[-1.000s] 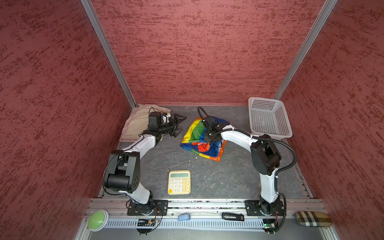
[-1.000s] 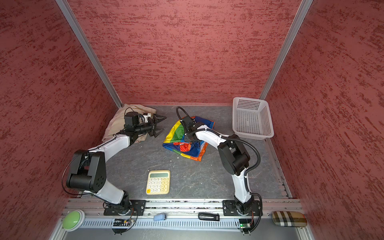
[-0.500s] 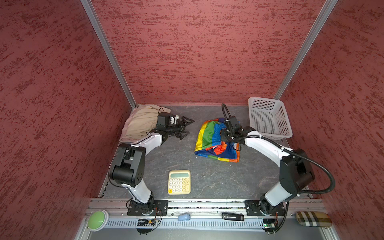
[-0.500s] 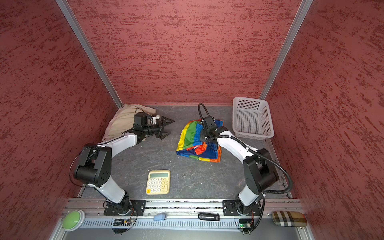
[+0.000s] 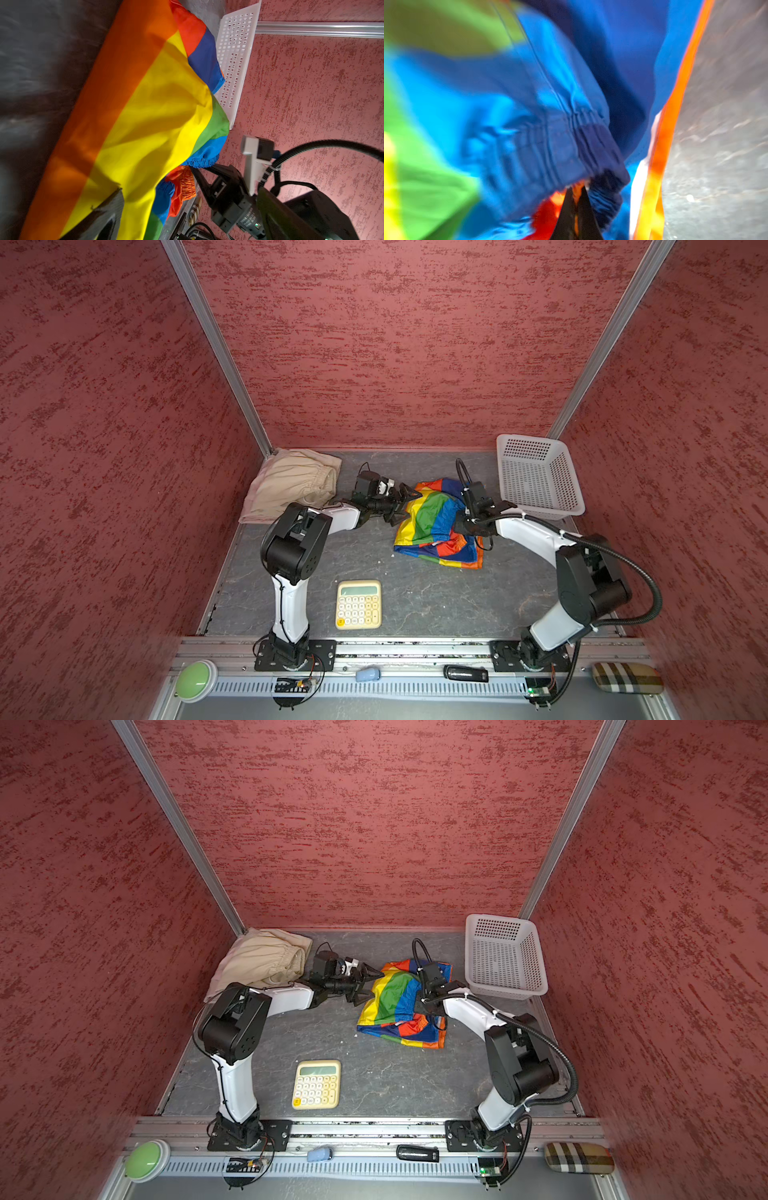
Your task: Fold and stack the shorts
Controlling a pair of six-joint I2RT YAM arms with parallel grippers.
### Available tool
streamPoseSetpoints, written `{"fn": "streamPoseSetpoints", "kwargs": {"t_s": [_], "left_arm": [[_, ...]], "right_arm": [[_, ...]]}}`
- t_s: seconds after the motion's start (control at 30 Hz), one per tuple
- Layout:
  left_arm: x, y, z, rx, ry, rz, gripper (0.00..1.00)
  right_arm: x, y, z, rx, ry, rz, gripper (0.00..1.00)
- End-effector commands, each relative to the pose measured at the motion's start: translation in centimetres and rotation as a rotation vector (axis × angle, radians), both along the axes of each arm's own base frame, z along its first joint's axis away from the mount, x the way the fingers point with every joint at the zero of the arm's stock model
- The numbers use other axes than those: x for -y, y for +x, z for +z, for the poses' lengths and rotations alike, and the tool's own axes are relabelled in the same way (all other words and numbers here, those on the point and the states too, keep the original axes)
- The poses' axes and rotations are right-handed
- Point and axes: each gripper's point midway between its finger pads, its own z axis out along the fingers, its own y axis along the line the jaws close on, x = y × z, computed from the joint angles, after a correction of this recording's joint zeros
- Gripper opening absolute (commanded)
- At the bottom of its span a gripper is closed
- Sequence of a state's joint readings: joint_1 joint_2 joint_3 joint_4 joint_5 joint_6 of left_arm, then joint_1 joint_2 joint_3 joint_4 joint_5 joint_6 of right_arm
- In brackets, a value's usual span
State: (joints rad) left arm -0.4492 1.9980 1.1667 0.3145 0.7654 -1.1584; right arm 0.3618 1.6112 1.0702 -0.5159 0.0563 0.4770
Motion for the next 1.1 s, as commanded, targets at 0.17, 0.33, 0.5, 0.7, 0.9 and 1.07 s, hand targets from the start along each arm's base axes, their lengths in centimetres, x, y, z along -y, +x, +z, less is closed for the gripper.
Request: {"fn": "streamPoseSetpoints", "kwargs": {"t_s": [0.17,0.33,0.5,0.7,0.9,1.07], "left_arm": [[5.1,-1.4,-3.8,-0.036,0.009,-0.038,0.99],[6.6,-1.8,-5.9,-0.066,0.01,-0.035,0.99],[7.0,-0.8,-2.9,-0.019,-0.037,-0.063,0.99],[1.7,-0.5,2.1,0.12,0.146,-0.103,0.99],[-1.1,-1.4,-3.0,0.088,0.496,-0.275,0.99],[1.1,-2.4,-5.6,0.084,0.548,-0.361,0.99]], "right_arm": [[4.4,1.8,0.2,0.007,-0.076,-0.105,0.09],[4.7,1.4,1.7,0.017,-0.081,-0.109,0.59],[4.4,0.5,4.7,0.073,-0.032,-0.1,0.99],[5.1,-0.7,6.4,0.105,-0.038,-0.097,0.99],[4.5,-0.5,7.3,0.125,0.038,-0.082,0.99],[4.5,-0.3,7.8,0.134,0.079,-0.085,0.99]]}}
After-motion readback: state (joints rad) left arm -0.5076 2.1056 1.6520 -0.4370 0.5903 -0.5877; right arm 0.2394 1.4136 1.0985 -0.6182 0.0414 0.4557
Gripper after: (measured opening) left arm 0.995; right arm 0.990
